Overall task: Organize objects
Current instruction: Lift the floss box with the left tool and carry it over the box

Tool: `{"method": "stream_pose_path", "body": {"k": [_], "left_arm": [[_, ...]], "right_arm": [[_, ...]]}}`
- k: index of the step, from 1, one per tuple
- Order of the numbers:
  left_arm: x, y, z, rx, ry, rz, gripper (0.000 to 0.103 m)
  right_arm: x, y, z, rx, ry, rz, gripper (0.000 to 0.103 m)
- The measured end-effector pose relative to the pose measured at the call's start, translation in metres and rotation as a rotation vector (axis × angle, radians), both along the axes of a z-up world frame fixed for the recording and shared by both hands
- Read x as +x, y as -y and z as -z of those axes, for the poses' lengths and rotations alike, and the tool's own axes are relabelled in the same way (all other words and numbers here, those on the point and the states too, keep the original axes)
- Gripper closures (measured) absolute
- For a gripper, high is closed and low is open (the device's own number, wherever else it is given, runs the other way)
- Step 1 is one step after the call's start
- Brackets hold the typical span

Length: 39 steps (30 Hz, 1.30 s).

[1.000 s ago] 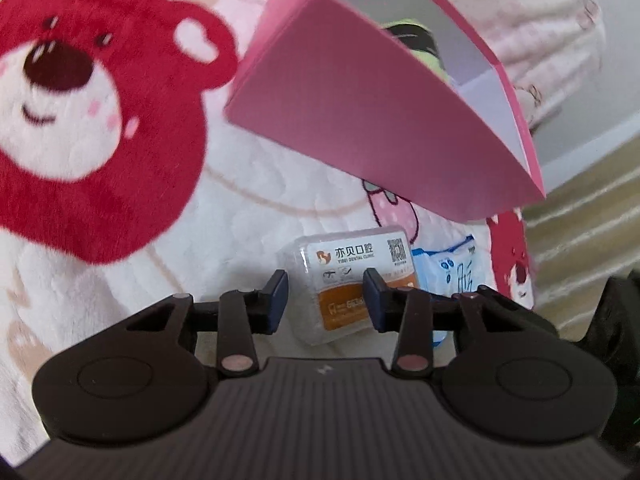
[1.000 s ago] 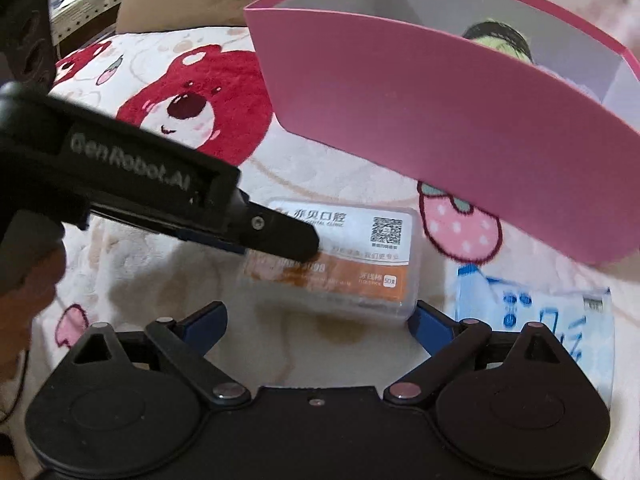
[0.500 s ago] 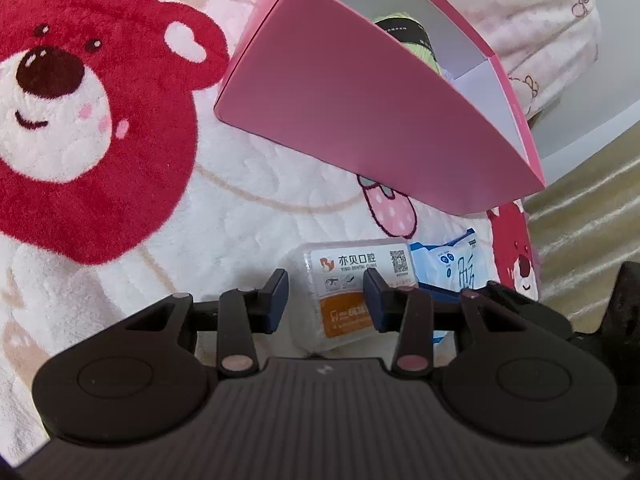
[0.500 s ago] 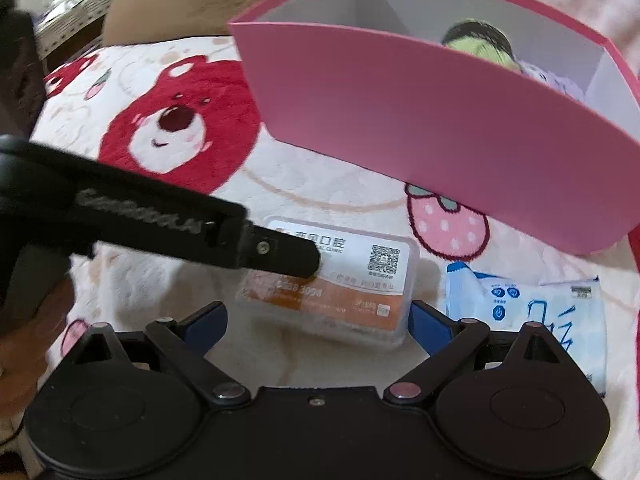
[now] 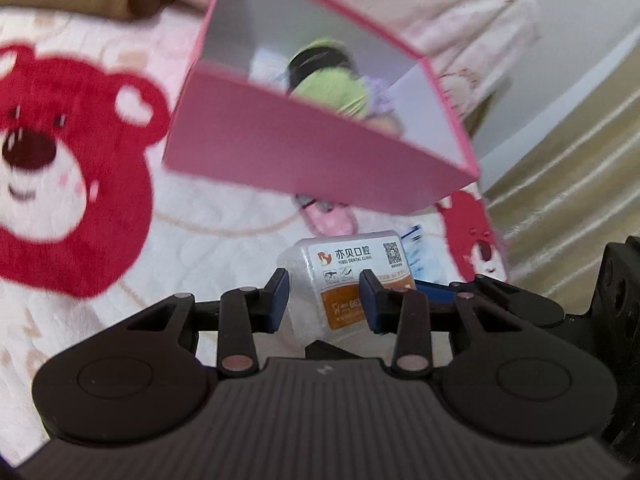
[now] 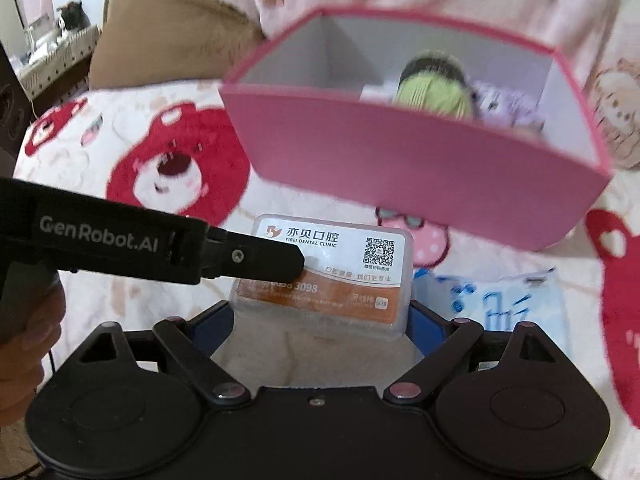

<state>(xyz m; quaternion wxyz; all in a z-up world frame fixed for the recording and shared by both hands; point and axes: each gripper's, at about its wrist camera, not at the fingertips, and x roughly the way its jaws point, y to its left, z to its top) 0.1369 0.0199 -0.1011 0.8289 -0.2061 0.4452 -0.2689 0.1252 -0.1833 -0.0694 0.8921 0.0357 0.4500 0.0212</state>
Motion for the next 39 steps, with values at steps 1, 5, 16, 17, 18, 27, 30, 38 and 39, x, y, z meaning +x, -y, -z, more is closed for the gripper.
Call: {"method": "stream_pose_path", "body": {"k": [1,5,16,17,18,27,30,38,39], "left_arm": [[-0.003,0.000,-0.009,0.002,0.026,0.009,0.067],[-0.012,-0.001,-0.039,0.007,0.124,0.060,0.067],[0.011,0.002,-0.117,0.055,0.179,0.081,0.065],[0.020,0.004,-0.122,0.060,0.162,0.075,0.065],[0.028,0.005,-0.126,0.061,0.143,0.069,0.065],[0.123,0.033,-0.118,0.147,-0.061,0.050,0.065],[0.143,0.046,-0.102,0.216,-0.102,0.044,0.065],[0.166,0.051,-0.056,0.282,-0.240,0.007,0.065],[0.168,0.052,-0.052,0.284,-0.249,0.007,0.065]], "right_arm": [[-0.004,0.002,-0.008,-0.001,0.017,0.002,0.009],[-0.010,0.000,-0.036,-0.028,0.056,0.001,0.009],[0.002,0.007,-0.106,-0.093,0.148,-0.040,0.009],[0.008,0.010,-0.111,-0.091,0.149,-0.045,0.009],[0.016,0.014,-0.116,-0.090,0.147,-0.049,0.009],[0.093,0.069,-0.105,0.084,0.014,0.008,0.010],[0.116,0.086,-0.083,0.162,-0.058,0.034,0.010],[0.142,0.098,-0.029,0.288,-0.190,0.081,0.010],[0.145,0.099,-0.023,0.305,-0.200,0.088,0.010]]}}
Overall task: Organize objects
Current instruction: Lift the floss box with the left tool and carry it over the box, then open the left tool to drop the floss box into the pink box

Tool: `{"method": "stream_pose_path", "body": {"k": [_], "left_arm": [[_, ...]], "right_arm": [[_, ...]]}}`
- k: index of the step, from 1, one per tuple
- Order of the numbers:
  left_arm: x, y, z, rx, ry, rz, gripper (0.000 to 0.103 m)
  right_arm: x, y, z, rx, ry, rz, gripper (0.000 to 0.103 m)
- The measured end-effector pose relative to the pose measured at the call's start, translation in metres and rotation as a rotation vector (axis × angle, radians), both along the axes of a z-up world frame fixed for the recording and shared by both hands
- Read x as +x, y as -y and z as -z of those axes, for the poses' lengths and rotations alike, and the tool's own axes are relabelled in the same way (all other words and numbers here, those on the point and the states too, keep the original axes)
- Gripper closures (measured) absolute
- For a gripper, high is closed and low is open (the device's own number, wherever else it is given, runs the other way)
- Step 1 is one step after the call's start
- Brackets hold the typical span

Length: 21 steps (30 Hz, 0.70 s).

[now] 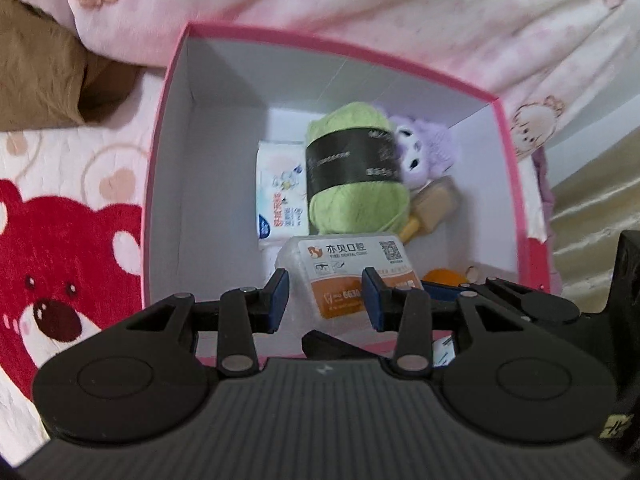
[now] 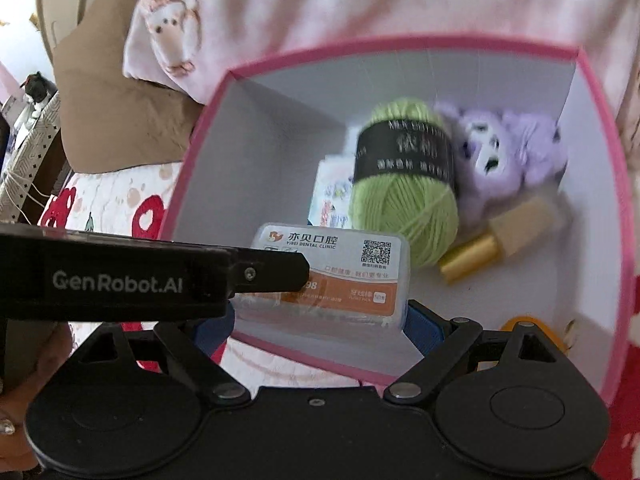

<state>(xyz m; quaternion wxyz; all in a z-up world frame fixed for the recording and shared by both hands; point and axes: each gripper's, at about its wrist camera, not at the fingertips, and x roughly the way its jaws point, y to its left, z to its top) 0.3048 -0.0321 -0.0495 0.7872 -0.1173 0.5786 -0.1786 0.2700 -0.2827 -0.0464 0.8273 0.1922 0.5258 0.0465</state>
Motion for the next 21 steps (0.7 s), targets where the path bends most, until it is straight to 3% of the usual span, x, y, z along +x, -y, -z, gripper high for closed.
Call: {"method": "stream_pose_path", "body": {"k": [4,12,16,21], "left_arm": [[0.009,0.005,0.017,0.010,-0.016,-0.022,0.067],[0.014,0.003,0.035,0.005,-0.020,-0.101,0.065],[0.006,-0.001,0.026,0.018,0.033,-0.101,0.062],[-0.015,-0.007,0.001,0.024,0.115,-0.068,0.058]], "right_arm": [[0.010,0.008,0.019,0.032,-0.040,0.010,0.010],[0.021,-0.003,0.036,-0.016,-0.069,-0.008,0.010],[0.012,0.000,0.024,-0.013,-0.047,-0.007,0.011],[-0.015,0.007,-0.010,-0.058,0.046,-0.038,0.011]]}}
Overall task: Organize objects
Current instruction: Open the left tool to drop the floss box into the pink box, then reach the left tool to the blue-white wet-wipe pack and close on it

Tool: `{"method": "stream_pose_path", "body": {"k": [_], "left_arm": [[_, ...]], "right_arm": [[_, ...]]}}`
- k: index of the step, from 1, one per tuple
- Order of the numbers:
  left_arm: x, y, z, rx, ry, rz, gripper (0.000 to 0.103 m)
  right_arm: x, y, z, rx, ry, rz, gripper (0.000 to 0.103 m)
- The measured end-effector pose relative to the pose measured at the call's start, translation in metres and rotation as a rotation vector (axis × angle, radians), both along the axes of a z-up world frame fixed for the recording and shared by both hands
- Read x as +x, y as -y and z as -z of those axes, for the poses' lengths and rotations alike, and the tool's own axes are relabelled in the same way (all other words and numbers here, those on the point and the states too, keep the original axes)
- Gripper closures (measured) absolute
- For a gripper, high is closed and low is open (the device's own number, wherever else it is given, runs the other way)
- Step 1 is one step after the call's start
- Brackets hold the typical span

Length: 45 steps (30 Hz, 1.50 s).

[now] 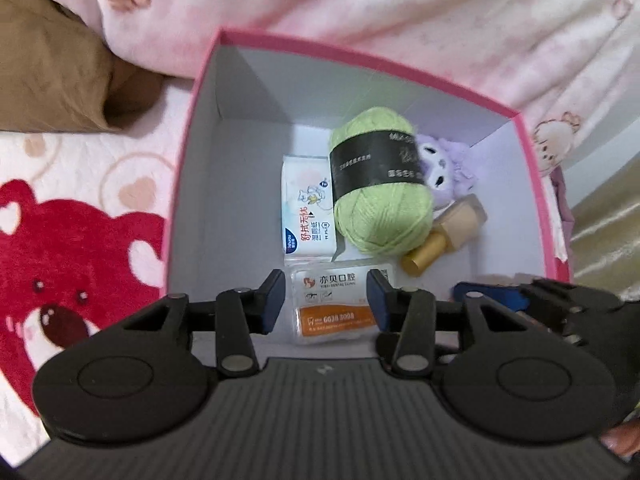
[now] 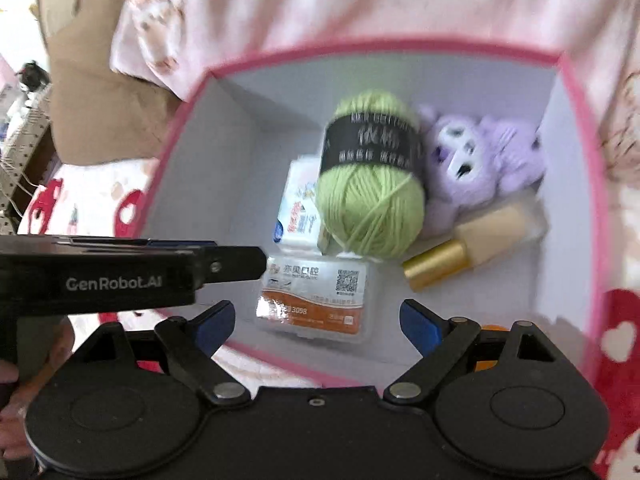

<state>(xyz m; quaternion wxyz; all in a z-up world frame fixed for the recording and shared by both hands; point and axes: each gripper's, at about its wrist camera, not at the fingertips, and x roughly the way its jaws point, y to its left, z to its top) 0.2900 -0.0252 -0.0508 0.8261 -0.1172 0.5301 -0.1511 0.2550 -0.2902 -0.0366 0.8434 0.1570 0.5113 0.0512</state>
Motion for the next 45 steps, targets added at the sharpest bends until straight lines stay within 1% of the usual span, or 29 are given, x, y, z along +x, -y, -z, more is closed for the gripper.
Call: {"method": "stream_pose_path", "body": {"k": [2,4,6,8,11,15,16,17,19,21,23,25,27,29,33,35,39,42,44,45], "left_arm": [[-0.009,-0.005,-0.011,-0.027,0.016,0.004,0.058],[-0.020,-0.008,-0.025,-0.035,0.037,0.013,0.056],[-0.034,-0.009,-0.041,-0.013,0.064,0.028,0.054],[-0.047,-0.008,-0.058,0.005,0.084,0.054,0.049],[-0.066,-0.006,-0.081,0.026,0.105,0.090,0.047],[-0.096,-0.003,-0.109,0.048,0.139,0.125,0.041],[-0.104,-0.002,-0.115,0.053,0.160,0.140,0.037],[-0.112,0.001,-0.119,0.057,0.177,0.153,0.031],[-0.128,0.006,-0.124,0.074,0.186,0.173,0.028],[-0.140,0.014,-0.125,0.088,0.190,0.191,0.027],[-0.152,0.021,-0.123,0.095,0.205,0.207,0.020],[-0.164,0.031,-0.118,0.107,0.232,0.215,0.016],[-0.171,0.042,-0.110,0.122,0.250,0.204,0.016],[-0.174,0.052,-0.097,0.137,0.235,0.203,0.016],[-0.176,0.064,-0.069,0.073,0.170,0.209,0.016],[-0.176,0.066,-0.056,0.053,0.165,0.196,0.017],[-0.174,0.072,-0.028,0.028,0.177,0.175,0.018],[-0.173,0.076,-0.007,0.012,0.214,0.157,0.020],[-0.171,0.080,0.008,0.011,0.232,0.160,0.022],[-0.169,0.082,0.016,0.012,0.230,0.154,0.022]], "right_arm": [[-0.014,0.005,-0.014,-0.002,0.038,-0.012,0.011],[-0.032,0.004,-0.032,-0.043,0.088,-0.040,0.011],[-0.051,0.003,-0.050,-0.086,0.138,-0.073,0.011],[-0.069,0.002,-0.064,-0.113,0.182,-0.098,0.011],[-0.097,0.003,-0.088,-0.162,0.247,-0.127,0.011],[-0.128,0.000,-0.109,-0.201,0.310,-0.163,0.011],[-0.137,-0.002,-0.112,-0.219,0.330,-0.175,0.011],[-0.145,-0.004,-0.116,-0.242,0.356,-0.183,0.011],[-0.166,-0.008,-0.123,-0.317,0.430,-0.185,0.011],[-0.182,-0.008,-0.125,-0.368,0.473,-0.197,0.011],[-0.193,-0.006,-0.122,-0.397,0.481,-0.196,0.011],[-0.202,-0.002,-0.115,-0.402,0.484,-0.194,0.011],[-0.209,0.004,-0.107,-0.393,0.484,-0.188,0.011],[-0.213,0.011,-0.095,-0.381,0.495,-0.167,0.011],[-0.210,0.029,-0.064,-0.329,0.484,-0.118,0.011],[-0.204,0.042,-0.046,-0.280,0.440,-0.083,0.011],[-0.189,0.063,-0.011,-0.211,0.271,-0.010,0.011],[-0.182,0.070,0.008,-0.187,0.199,-0.008,0.011],[-0.175,0.072,0.019,-0.184,0.175,-0.006,0.011],[-0.170,0.073,0.024,-0.179,0.166,0.015,0.011]]}}
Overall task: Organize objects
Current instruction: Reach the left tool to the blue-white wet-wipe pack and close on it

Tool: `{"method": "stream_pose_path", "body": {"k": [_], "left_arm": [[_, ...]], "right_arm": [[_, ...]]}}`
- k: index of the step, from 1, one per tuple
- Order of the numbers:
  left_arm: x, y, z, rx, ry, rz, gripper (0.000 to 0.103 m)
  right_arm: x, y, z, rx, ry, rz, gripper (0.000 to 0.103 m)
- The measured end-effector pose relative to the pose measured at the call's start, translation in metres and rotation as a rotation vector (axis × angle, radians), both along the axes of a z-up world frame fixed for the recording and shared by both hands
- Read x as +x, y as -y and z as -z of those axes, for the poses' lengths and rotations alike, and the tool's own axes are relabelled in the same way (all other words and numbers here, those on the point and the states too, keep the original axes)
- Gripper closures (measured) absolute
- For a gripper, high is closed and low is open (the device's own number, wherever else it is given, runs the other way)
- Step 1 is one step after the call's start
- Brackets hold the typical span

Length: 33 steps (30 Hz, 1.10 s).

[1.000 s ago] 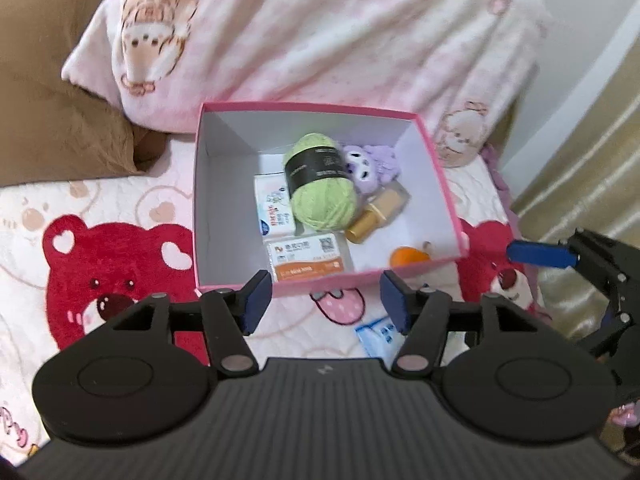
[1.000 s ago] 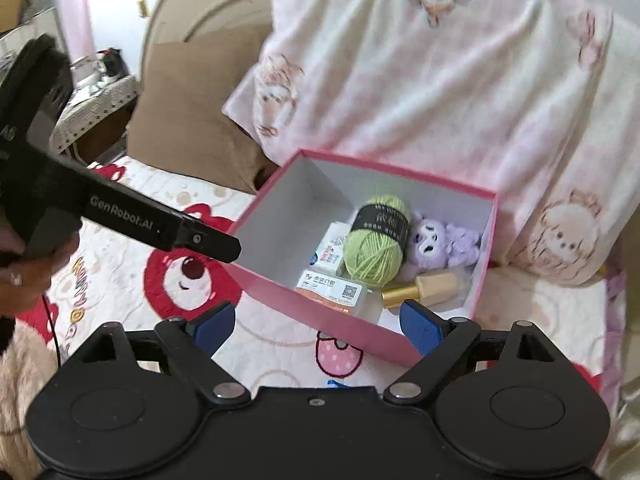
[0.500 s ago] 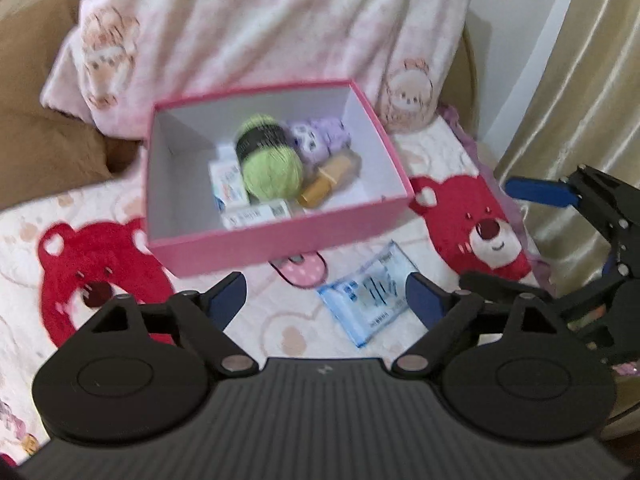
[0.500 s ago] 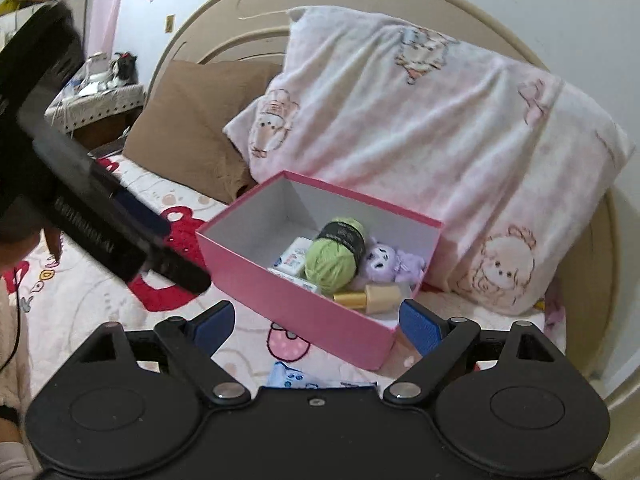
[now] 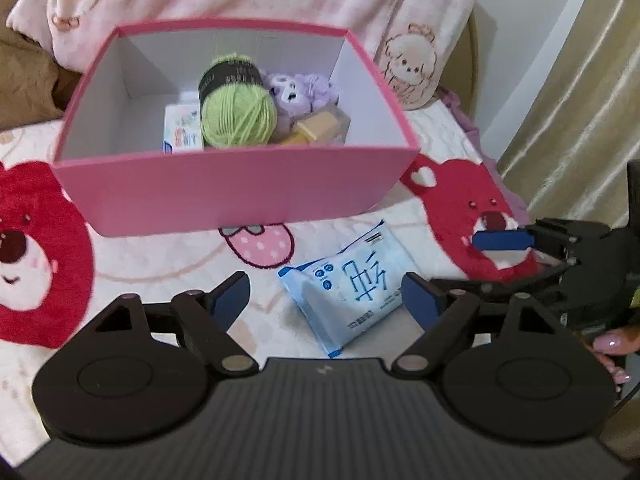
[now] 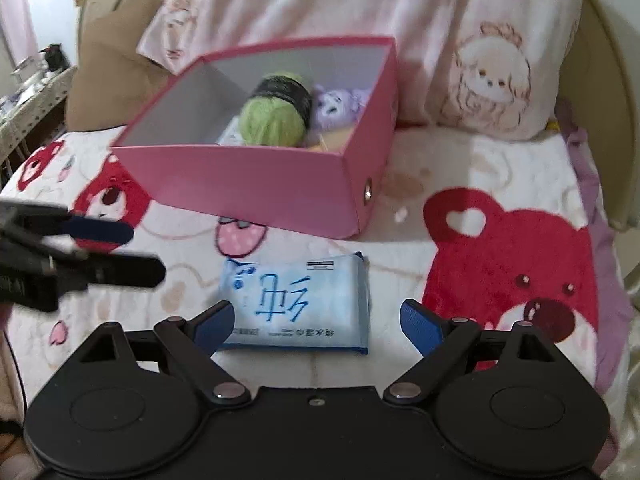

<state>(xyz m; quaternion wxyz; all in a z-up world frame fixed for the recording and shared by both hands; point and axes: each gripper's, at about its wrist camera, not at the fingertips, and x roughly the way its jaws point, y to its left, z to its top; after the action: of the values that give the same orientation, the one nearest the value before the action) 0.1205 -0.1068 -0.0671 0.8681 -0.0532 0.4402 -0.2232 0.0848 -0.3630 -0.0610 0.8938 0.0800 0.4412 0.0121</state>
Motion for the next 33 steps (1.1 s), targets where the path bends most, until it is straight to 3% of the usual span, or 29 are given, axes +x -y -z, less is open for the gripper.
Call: {"method": "stream_pose_path", "body": {"k": [6,12,14,17,22,26,33], "left_arm": [[0.006,-0.004,0.041,-0.045,-0.037,-0.051,0.028],[0.006,-0.011,0.067,-0.130,-0.031,-0.044,0.043],[0.006,-0.010,0.070,-0.142,-0.015,-0.033,0.050],[0.005,-0.005,0.075,-0.143,-0.026,-0.016,0.060],[0.003,-0.004,0.082,-0.158,-0.038,-0.001,0.068],[0.003,-0.011,0.084,-0.196,-0.058,0.002,0.074],[0.012,-0.017,0.090,-0.252,-0.116,-0.023,0.074]], "right_arm": [[0.012,-0.002,0.022,0.073,-0.017,0.044,0.014],[0.017,-0.002,0.035,0.024,-0.076,0.086,0.039],[0.023,0.000,0.038,-0.006,-0.146,0.056,0.050],[0.029,-0.002,0.028,-0.061,-0.229,-0.006,0.055],[0.040,-0.012,0.006,-0.121,-0.401,-0.056,0.057],[0.046,-0.027,0.001,-0.152,-0.387,-0.171,0.057],[0.051,0.001,0.028,-0.051,-0.329,-0.030,0.056]]}}
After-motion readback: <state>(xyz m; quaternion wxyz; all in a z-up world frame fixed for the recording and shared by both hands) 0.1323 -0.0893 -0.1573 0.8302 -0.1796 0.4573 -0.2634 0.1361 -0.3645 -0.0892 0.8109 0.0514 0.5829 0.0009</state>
